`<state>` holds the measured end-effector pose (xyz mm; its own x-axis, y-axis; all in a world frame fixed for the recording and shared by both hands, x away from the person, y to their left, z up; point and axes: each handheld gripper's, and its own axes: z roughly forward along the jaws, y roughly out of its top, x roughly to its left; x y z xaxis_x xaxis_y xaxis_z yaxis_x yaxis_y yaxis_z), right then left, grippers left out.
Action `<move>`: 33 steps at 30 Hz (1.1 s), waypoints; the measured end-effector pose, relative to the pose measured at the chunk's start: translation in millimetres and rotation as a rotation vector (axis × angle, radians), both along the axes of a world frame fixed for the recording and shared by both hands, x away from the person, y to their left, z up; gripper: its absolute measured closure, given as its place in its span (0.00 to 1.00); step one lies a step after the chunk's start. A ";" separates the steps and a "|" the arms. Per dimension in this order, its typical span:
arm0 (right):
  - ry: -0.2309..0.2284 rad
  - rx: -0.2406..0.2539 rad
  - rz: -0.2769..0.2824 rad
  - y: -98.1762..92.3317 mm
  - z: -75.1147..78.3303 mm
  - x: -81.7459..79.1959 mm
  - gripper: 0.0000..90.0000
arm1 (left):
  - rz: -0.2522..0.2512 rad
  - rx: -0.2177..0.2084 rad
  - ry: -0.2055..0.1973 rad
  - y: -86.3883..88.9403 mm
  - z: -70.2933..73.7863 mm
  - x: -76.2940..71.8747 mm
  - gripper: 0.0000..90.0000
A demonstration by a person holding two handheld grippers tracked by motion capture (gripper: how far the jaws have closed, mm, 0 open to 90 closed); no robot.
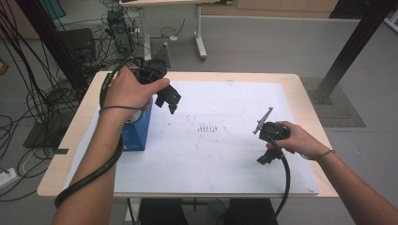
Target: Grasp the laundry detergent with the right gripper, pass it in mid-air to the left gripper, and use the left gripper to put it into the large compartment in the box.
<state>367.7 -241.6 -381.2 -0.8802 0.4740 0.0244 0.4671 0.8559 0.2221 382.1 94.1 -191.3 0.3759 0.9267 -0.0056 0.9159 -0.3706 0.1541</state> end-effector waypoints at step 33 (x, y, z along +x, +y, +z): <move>-0.012 0.009 -0.009 -0.8 3.3 -0.4 0.08 | -0.084 -0.024 0.109 -56.4 -86.0 -3.8 0.09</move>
